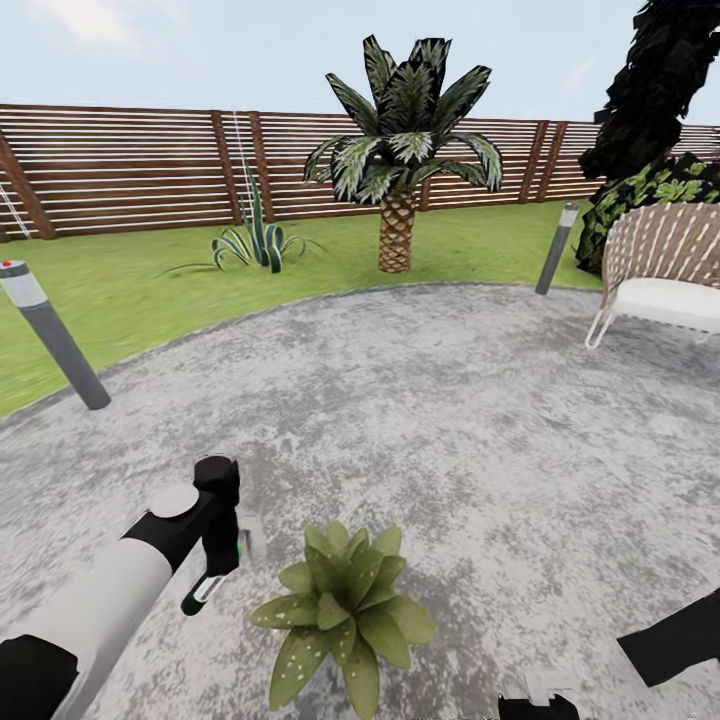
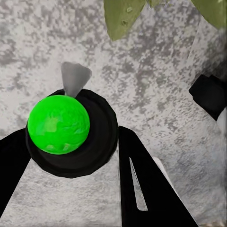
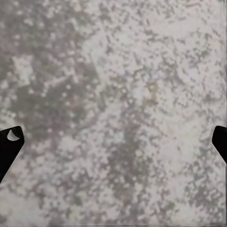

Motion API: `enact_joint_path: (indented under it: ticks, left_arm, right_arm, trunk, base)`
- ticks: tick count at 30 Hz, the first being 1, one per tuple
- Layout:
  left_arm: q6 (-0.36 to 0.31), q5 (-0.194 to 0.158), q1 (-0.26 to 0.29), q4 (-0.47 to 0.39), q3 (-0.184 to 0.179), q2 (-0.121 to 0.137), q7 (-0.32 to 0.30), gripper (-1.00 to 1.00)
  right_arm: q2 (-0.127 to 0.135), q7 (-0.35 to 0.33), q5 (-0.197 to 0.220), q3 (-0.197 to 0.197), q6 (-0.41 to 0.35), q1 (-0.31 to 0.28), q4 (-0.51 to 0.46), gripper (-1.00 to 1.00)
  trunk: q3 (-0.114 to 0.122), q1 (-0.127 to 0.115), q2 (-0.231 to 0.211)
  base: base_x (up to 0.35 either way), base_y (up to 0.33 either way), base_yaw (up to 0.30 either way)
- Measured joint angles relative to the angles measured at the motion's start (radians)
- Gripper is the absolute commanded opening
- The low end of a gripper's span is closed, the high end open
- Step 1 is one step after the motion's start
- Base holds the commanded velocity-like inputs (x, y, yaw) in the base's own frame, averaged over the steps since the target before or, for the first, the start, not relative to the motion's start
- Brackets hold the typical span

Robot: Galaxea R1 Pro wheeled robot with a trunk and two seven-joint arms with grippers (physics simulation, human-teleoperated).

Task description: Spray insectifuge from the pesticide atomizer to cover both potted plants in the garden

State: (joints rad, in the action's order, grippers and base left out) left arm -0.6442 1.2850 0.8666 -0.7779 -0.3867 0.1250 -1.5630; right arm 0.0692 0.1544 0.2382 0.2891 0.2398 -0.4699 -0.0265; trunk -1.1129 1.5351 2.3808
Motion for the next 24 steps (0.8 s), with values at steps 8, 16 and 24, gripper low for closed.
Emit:
enact_joint_path:
  ticks: [8, 16, 24]
  left_arm:
    - [0.001, -0.009, -0.038, -0.002, 0.004, 0.040, 0.000, -1.00]
    - [0.007, -0.019, -0.034, -0.004, 0.008, 0.021, 0.000, -1.00]
    - [0.190, -0.044, -0.039, 0.000, 0.156, 0.060, 0.021, -1.00]
  right_arm:
    - [0.000, 0.000, 0.000, 0.000, 0.000, -0.001, 0.000, 1.00]
    - [0.000, 0.000, -0.001, 0.000, 0.000, -0.001, 0.000, 1.00]
    - [0.000, 0.000, -0.002, 0.001, 0.000, 0.000, 0.000, 1.00]
  trunk:
    - [0.000, 0.000, 0.000]
    - [0.000, 0.000, 0.000]
    - [0.000, 0.000, 0.000]
  base:
    - [0.000, 0.000, -0.039]
    - [0.000, 0.000, 0.000]
    - [0.000, 0.000, 0.000]
